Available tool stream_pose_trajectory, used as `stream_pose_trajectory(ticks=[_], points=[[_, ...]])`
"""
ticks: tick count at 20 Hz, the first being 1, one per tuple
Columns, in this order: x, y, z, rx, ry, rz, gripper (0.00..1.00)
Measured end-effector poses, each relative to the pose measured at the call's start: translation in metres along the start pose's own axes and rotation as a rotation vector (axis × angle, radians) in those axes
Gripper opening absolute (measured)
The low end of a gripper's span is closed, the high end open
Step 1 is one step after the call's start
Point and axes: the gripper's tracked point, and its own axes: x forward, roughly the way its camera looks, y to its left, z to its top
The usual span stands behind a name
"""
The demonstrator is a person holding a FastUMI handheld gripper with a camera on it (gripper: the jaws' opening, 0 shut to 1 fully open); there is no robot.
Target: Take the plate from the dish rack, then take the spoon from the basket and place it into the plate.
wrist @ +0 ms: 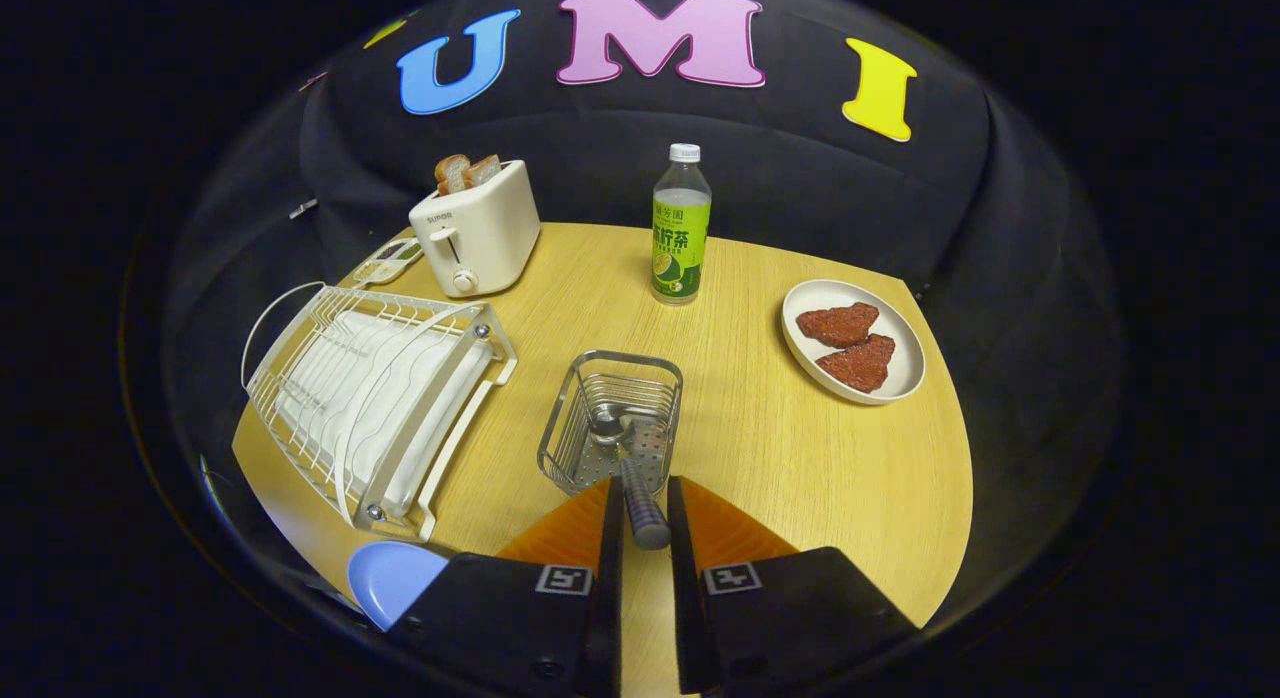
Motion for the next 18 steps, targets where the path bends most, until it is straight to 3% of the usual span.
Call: stream_pose_trajectory(ticks=[2, 6, 8, 13, 18], points=[[0.000, 0.011, 0.000, -0.001, 0.000, 0.031, 0.20], [-0.007, 0.005, 0.004, -0.004, -0.027, -0.024, 0.11], [-0.018, 0.006, 0.013, 0.004, -0.071, -0.036, 0.11], [-0.075, 0.006, 0.031, 0.025, -0.160, -0.042, 0.11], [-0.149, 0.043, 0.012, 0.085, -0.190, 0.046, 0.11]])
